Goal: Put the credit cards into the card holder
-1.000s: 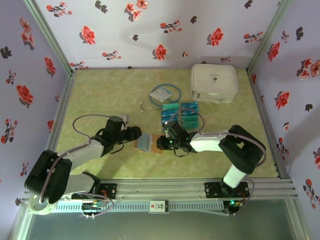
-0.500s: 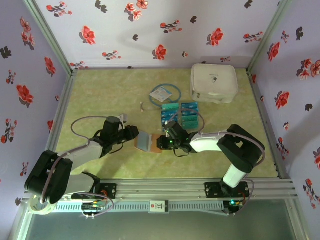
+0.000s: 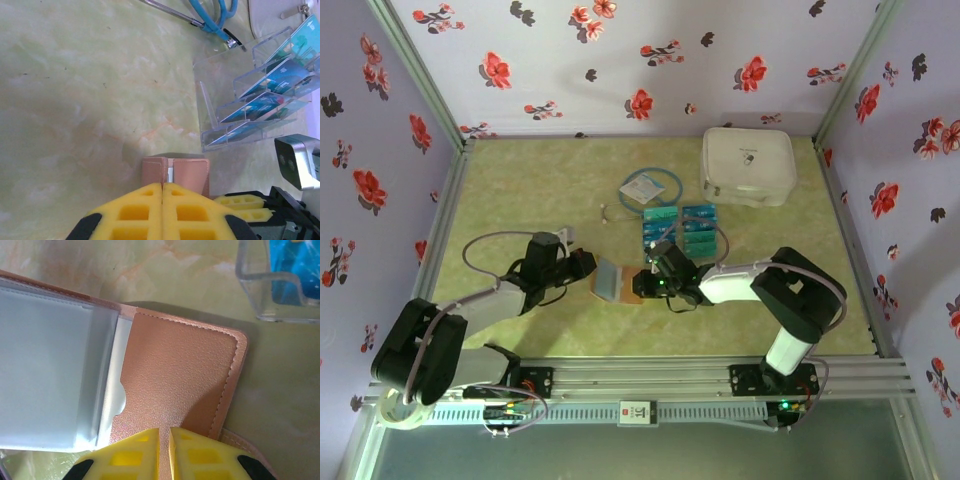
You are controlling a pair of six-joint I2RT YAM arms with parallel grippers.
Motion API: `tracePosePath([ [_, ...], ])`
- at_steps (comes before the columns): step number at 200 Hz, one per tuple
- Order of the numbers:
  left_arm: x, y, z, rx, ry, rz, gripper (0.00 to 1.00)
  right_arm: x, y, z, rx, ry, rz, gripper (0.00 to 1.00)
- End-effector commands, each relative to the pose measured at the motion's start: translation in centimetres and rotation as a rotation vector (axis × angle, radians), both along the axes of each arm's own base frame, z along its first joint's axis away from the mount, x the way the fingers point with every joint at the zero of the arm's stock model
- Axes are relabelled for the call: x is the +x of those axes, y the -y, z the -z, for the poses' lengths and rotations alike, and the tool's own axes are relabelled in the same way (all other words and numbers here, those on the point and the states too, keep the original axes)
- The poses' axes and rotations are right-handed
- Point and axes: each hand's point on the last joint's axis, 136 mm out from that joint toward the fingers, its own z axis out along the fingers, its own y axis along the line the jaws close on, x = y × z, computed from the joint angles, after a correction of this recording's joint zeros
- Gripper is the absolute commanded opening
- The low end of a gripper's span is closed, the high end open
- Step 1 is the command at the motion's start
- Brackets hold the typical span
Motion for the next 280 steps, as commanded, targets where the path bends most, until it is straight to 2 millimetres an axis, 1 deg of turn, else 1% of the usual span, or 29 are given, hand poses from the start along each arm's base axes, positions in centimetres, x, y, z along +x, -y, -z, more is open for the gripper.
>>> tracePosePath([
  [1, 0.2, 1.4, -2.4, -0.065, 0.048, 0.059, 0.00, -0.3, 0.8, 2.5, -0.058, -0.061, 0.016, 0.15],
  [17, 0.2, 2.3, -3.6, -0.089, 0.069, 0.076, 0.00, -0.1, 0.3, 2.3, -0.043, -0.063, 0.009, 0.14],
  [32, 0.2, 3.2, -4.1, -0.103, 0.077, 0.093, 0.00, 0.0, -0.1, 2.5, -0.038, -0.069, 0.007, 0.14],
  [46, 0.3, 3.8, -3.9, -0.114, 0.069, 0.099, 0.00, 0.1, -0.3, 2.5, -0.034, -0.071, 0.005, 0.14],
  [62, 0.4, 3.8, -3.1, -0.112, 0.055, 0.091, 0.00, 0.0, -0.3, 2.5, -0.033, -0.075, 0.004, 0.14],
  [80, 0.4, 3.4, -2.3, -0.091, 0.047, 0.072, 0.00, 0.1, -0.2, 2.2, -0.030, -0.071, 0.005, 0.14],
  [104, 0.2, 2.6, -1.8, -0.059, 0.045, 0.046, 0.00, 0.1, -0.1, 1.5, -0.025, -0.064, 0.003, 0.15],
  [130, 0.0, 1.4, -1.4, -0.001, 0.047, 0.012, 0.00, 0.5, 0.2, -0.3, -0.013, -0.035, 0.003, 0.19],
  [149, 0.0, 0.6, -1.4, 0.026, 0.054, -0.006, 0.00, 1.1, 0.6, -2.2, -0.005, 0.001, 0.011, 0.24],
  [173, 0.0, 0.2, -1.6, 0.035, 0.062, -0.016, 0.00, 1.7, 1.4, -4.9, -0.005, 0.055, 0.021, 0.27],
  [189, 0.0, 0.1, -1.7, 0.035, 0.063, -0.021, 0.00, 2.0, 1.7, -6.4, -0.011, 0.085, 0.022, 0.27],
  [214, 0.1, 0.1, -1.7, 0.036, 0.066, -0.020, 0.00, 2.1, 0.9, -7.8, 0.012, 0.096, -0.002, 0.27],
  [232, 0.0, 0.0, -1.5, 0.041, 0.061, -0.019, 0.00, 2.0, -0.2, -7.9, 0.019, 0.093, -0.025, 0.27],
  [251, 0.0, -0.1, -1.3, 0.053, 0.059, -0.021, 0.00, 1.7, -1.9, -7.7, 0.026, 0.086, -0.059, 0.27],
  [264, -0.1, -0.3, -1.2, 0.064, 0.057, -0.023, 0.00, 1.5, -2.9, -6.7, 0.020, 0.068, -0.079, 0.26],
  [280, -0.1, -0.6, -1.1, 0.084, 0.058, -0.028, 0.00, 1.3, -3.5, -5.3, 0.010, 0.045, -0.088, 0.25],
])
